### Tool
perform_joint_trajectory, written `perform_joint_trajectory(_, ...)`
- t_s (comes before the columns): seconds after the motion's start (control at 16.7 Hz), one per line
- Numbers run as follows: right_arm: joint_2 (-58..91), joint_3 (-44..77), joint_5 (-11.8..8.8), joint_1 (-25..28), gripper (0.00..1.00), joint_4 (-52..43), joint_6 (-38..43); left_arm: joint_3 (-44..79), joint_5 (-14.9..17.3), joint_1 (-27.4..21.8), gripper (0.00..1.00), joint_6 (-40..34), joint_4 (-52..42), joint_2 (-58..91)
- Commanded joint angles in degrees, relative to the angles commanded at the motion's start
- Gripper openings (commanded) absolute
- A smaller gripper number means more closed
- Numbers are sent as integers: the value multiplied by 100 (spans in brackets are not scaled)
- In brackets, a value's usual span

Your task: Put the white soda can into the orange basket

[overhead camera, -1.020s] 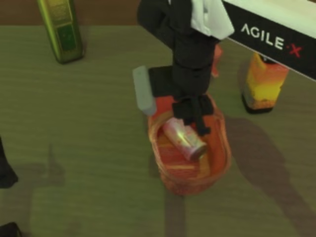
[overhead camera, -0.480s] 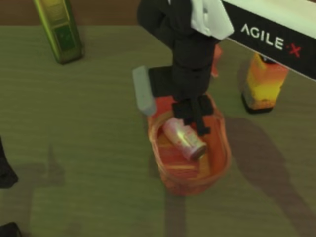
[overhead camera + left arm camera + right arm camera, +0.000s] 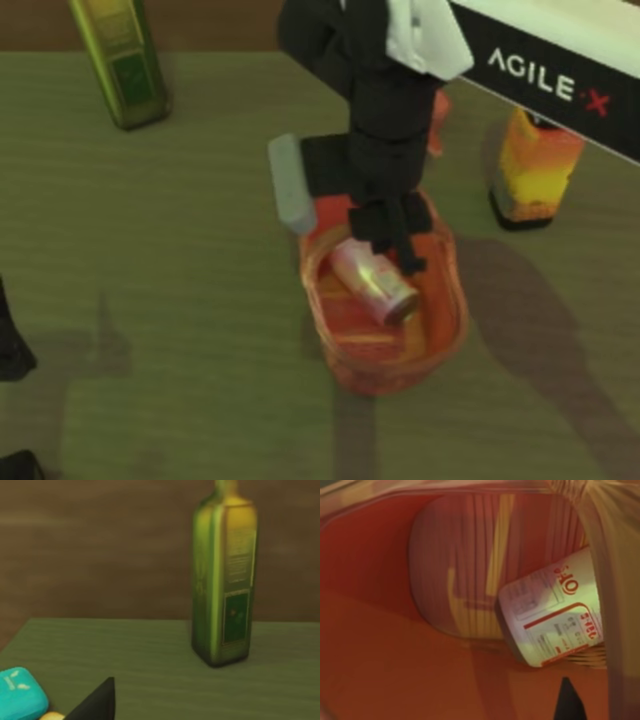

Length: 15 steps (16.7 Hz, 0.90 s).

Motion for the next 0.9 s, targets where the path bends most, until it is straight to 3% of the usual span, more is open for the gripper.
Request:
perform_joint_trajectory(0.42, 10, 26, 2, -6, 0, -22, -6, 0, 0, 0, 100, 0, 0, 0)
perform_joint_trajectory(0.9, -127, 928, -1, -159, 0, -1061, -207, 0, 0, 0, 100, 0, 0, 0)
